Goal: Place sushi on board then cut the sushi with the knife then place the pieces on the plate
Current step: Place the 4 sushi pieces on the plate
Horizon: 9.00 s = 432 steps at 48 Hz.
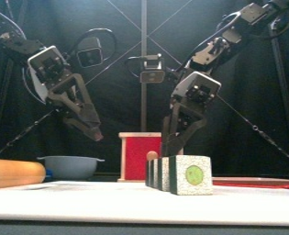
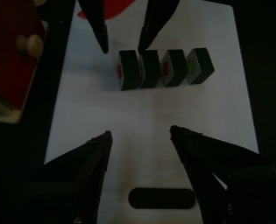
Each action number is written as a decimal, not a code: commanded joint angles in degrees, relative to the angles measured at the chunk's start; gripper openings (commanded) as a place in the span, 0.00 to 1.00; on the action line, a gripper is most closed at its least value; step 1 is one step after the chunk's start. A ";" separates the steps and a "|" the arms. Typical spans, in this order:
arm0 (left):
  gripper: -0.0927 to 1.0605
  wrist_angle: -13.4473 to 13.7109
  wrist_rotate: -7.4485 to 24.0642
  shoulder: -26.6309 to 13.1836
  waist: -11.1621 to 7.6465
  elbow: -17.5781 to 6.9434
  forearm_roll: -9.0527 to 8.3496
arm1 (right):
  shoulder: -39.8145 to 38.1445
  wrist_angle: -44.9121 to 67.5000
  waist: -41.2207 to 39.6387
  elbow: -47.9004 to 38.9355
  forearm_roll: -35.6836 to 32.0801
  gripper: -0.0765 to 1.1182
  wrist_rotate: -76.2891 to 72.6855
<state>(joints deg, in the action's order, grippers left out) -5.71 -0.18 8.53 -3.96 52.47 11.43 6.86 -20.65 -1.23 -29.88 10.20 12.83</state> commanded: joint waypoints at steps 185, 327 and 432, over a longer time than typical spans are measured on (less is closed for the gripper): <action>0.87 0.44 0.09 1.05 1.23 1.14 0.44 | -24.52 -8.17 -26.28 -13.89 0.62 0.72 -0.35; 0.86 0.44 0.09 2.11 1.76 2.11 0.44 | -1.23 6.77 1.14 0.35 12.57 0.72 -0.09; 0.86 0.44 0.00 2.11 1.76 2.72 0.44 | -11.69 -1.49 -4.48 -5.01 12.13 0.55 -0.26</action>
<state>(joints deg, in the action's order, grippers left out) -5.10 -0.18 9.84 -2.37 55.81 11.87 -0.44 -21.18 -4.13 -33.93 22.24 12.48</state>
